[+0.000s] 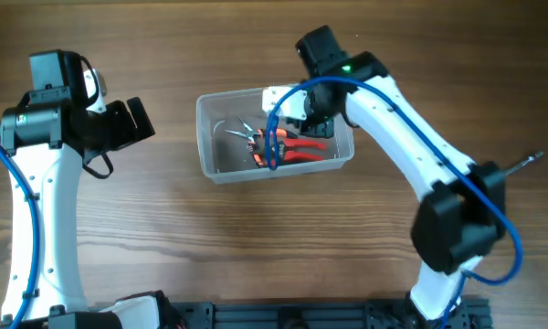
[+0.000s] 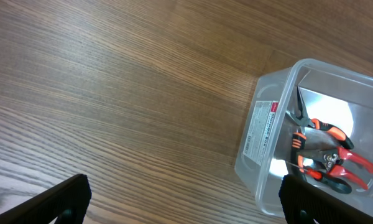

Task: Pack container
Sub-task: 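Place the green screwdriver into the container with the right gripper, then grasp the silver socket wrench with the right gripper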

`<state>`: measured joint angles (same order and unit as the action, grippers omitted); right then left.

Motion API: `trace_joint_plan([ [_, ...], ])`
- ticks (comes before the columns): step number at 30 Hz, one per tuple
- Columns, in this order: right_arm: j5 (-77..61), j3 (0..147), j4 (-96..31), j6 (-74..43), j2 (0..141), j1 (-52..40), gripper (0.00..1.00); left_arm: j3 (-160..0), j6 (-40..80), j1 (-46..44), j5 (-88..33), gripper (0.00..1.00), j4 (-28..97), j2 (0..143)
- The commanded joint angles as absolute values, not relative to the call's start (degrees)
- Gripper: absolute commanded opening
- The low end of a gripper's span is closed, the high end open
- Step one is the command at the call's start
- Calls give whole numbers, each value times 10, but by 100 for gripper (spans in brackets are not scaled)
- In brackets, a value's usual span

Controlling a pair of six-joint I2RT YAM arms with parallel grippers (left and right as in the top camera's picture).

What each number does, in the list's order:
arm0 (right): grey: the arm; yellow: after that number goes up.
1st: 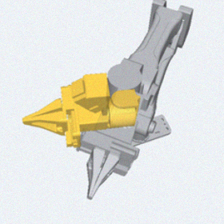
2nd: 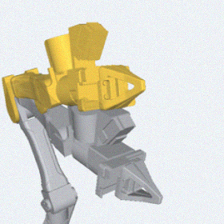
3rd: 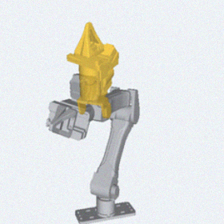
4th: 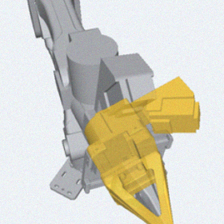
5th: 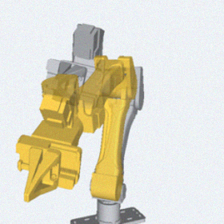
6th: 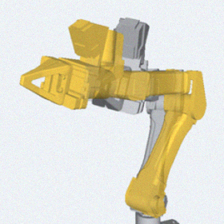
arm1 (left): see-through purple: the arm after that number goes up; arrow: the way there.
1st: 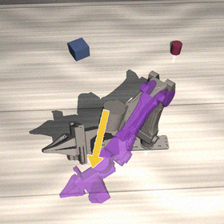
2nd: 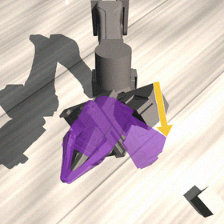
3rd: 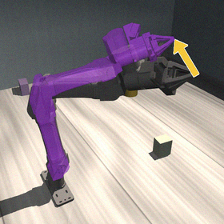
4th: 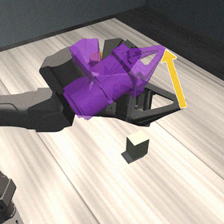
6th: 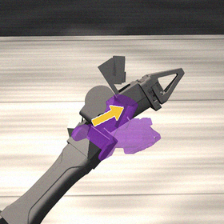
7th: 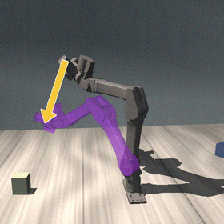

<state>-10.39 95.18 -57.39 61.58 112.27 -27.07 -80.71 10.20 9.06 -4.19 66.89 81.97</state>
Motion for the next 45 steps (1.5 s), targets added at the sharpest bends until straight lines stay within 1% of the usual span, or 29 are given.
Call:
trace_joint_plan([
  [1,-119,949,-571,645,1172,-272,4,-806,107,88,-44,100,670,820],
  [6,-122,948,-557,645,1224,-272,4,-806,107,88,-44,100,669,820],
  [7,-122,948,-557,644,1226,-272,6,-806,107,88,-44,100,669,820],
  [8,-121,948,-557,643,1226,-272,19,-806,107,88,-44,100,669,820],
  [9,-121,948,-556,642,1225,-272,43,-806,107,88,-44,100,669,820],
  [10,-121,948,-552,623,1223,-272,76,-806,107,88,-44,100,669,820],
  [11,-121,948,-541,592,1219,-272,78,-806,107,88,-44,100,669,820],
  [13,-115,954,-525,508,1201,-272,78,-806,107,88,-44,100,669,820],
  [14,-92,970,-530,443,1185,-272,78,-806,107,88,-44,100,669,820],
  [16,-29,1019,-556,328,1146,-271,70,-806,107,88,-44,100,668,820],
  [17,-13,1043,-569,302,1129,-270,70,-806,107,88,-44,100,667,820],
  [18,4,1070,-577,269,1107,-265,72,-806,107,88,-44,100,666,820],
  [19,44,1109,-576,195,1069,-253,74,-806,107,88,-44,100,664,820],
  [20,75,1132,-575,143,1046,-240,80,-806,107,88,-44,100,663,820],
  [21,115,1148,-570,80,1024,-221,96,-806,107,88,-44,100,662,820],
  [22,155,1154,-566,7,1001,-194,100,-806,107,88,-44,100,662,820],
  [24,186,1154,-579,-130,965,-123,99,-806,107,88,-44,100,663,820],
  [27,157,1148,-674,-385,954,47,100,-806,107,87,-44,100,663,820],
  [29,102,1136,-699,-423,964,121,100,-806,107,87,-44,100,663,820],
  [30,62,1121,-708,-432,984,187,100,-806,107,87,-44,100,663,820],
  [33,59,1085,-709,-477,1016,261,100,-806,107,87,-44,100,663,820],
  [39,61,1008,-680,-485,1097,343,100,-806,107,87,-44,100,663,820],
  [40,61,997,-671,-477,1111,350,99,-806,107,87,-44,100,663,820],
  [41,62,963,-631,-438,1147,355,99,-806,107,87,-44,100,665,820],
  [45,60,951,-604,-397,1197,357,97,-806,107,87,-44,100,666,820],
])
